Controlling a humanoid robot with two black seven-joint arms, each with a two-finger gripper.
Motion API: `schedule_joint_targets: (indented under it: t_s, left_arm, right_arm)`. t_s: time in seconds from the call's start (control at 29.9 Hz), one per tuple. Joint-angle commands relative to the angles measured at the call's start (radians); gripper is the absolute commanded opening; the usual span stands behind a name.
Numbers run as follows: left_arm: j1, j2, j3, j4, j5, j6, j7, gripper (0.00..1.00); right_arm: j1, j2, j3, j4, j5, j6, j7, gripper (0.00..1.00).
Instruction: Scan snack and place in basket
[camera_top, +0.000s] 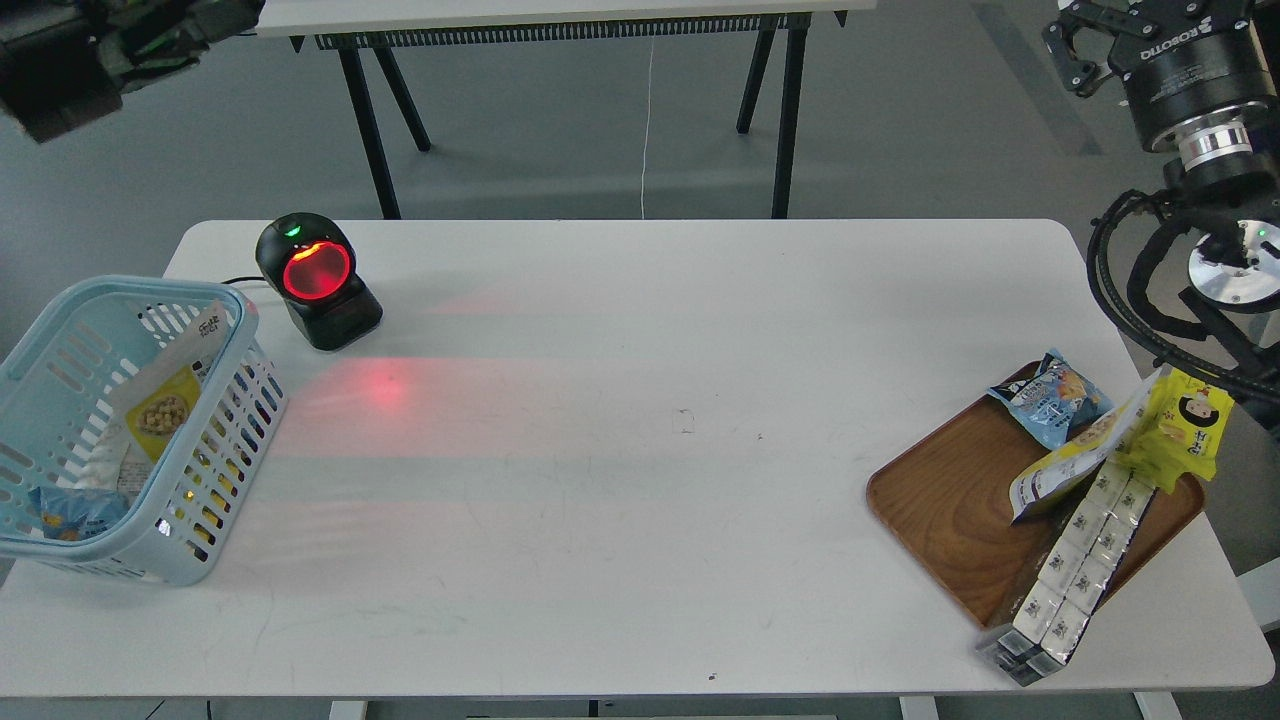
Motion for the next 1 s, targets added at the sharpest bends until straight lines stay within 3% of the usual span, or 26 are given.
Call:
schedule_joint_targets:
  t_s: [0.0, 0.2, 0.33, 0.4, 0.57, 0.73, 0.97]
  left_arm:
    - [-0.01, -0.116, -0.041, 0.138, -0.207, -0.02, 0.0, 1.0]
    - [-0.076, -0.344, -0.104, 0.426, -0.421, -0.091, 0.107, 1.0]
    - [-0.107, -0.482, -0.154, 0.633, -0.562, -0.091, 0.153, 1.0]
    - [-0.107, -0.515, -0.168, 0.702, -0.651, -0.091, 0.199, 1.0]
    - [-0.102, -0.582, -0.187, 0.782, -0.916, -0.091, 0.303, 1.0]
    - [-0.091, -0.653, -0.188, 0.87, -1.024, -0.091, 0.302, 1.0]
    - [-0.045, -0.681, -0.188, 0.891, -1.093, -0.091, 0.3, 1.0]
  right_arm:
    - [-0.003, 0.003, 0.016, -0.007, 0.001, 0.007, 0.0, 0.98]
    - [-0.007, 0.006, 0.016, -0.019, 0.001, 0.013, 0.0, 0.98]
    - [-0.004, 0.026, 0.023, -0.052, 0.004, 0.013, 0.0, 0.99]
    - [-0.006, 0.029, 0.042, -0.053, 0.006, 0.013, 0.0, 0.99]
    - [-0.007, 0.061, 0.106, -0.119, 0.006, 0.016, -0.093, 0.99]
    - [-0.007, 0.147, 0.239, -0.242, 0.008, 0.031, -0.193, 0.99]
    - [-0.029, 0.177, 0.27, -0.247, 0.011, 0.031, -0.197, 0.99]
